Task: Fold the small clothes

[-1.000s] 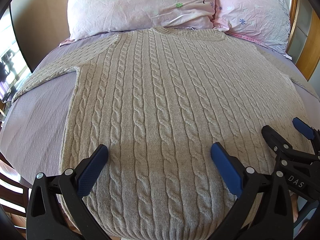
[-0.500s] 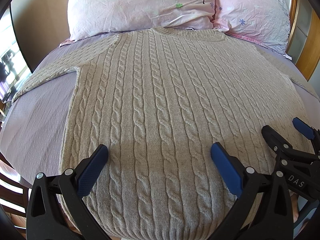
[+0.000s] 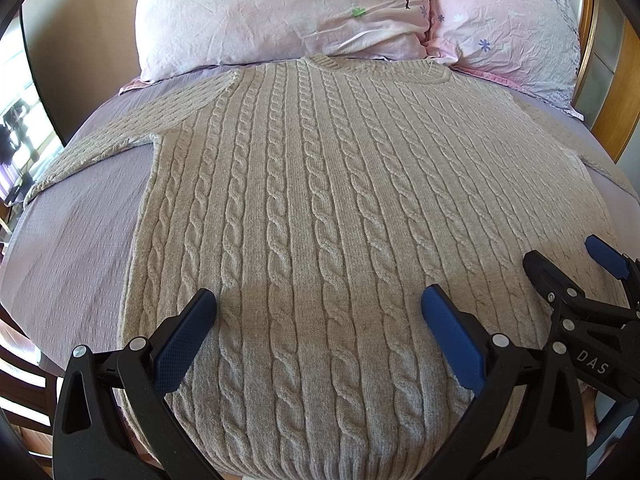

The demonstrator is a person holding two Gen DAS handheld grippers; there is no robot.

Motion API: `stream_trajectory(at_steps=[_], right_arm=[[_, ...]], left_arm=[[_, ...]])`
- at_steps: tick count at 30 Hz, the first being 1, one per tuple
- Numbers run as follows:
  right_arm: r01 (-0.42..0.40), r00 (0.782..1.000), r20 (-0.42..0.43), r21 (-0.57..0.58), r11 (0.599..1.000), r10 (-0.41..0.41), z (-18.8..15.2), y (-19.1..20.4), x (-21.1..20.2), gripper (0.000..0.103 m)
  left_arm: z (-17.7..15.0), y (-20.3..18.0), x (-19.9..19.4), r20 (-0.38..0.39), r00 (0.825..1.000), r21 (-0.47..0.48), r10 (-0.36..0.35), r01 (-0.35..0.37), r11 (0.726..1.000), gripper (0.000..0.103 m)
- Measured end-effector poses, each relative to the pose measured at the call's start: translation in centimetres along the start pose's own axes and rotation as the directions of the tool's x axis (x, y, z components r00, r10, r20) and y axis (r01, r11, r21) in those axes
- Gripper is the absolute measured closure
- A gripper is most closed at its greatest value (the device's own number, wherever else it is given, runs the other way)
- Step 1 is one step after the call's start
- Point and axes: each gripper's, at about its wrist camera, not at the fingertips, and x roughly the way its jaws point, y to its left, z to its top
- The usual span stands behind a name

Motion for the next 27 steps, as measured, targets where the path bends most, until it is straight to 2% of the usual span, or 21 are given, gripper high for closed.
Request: stream_trajectory(at_steps=[20, 27], right_arm=[[0.000, 1.000, -0.001, -0.002, 1.000, 0.000, 0.1, 0.0, -0.2, 0.002], [-0.032, 0.999, 0.003, -0.053, 0.998, 0.032, 1.4, 0.0, -0.4, 0.002]], left_arm=[[0.0, 0.0, 0.0, 0.002, 1.000, 0.001, 0.000, 0.000, 1.000, 0.001], [0.3, 0.1, 0.0, -0.029, 1.000, 0.012, -0.005, 0.005, 1.000, 0.001]])
